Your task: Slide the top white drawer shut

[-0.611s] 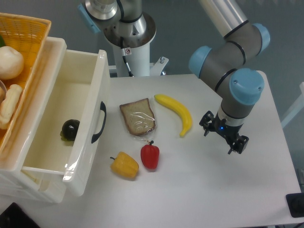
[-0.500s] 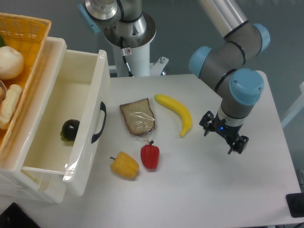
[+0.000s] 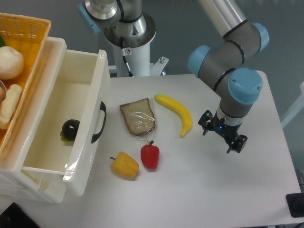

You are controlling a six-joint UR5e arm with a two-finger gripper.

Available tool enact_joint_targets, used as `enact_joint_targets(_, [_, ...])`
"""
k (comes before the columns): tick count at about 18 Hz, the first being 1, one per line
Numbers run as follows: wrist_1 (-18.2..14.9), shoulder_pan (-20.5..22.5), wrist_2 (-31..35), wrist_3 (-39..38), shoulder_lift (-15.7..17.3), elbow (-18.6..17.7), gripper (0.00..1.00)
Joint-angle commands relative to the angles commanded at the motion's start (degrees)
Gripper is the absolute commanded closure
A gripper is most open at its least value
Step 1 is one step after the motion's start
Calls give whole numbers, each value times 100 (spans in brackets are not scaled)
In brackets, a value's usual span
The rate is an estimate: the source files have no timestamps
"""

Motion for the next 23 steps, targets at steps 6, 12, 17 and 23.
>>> enact_joint_targets(6, [9,0,-9,-26,149,-307,0])
enact_joint_targets(12, [0,-228,-132,-939,448,-474,0])
enact_joint_targets(17, [0,-466,-446,-1729,615,-589,1])
enact_joint_targets(23, [-17,-650,-923,-2408,931,-967,56])
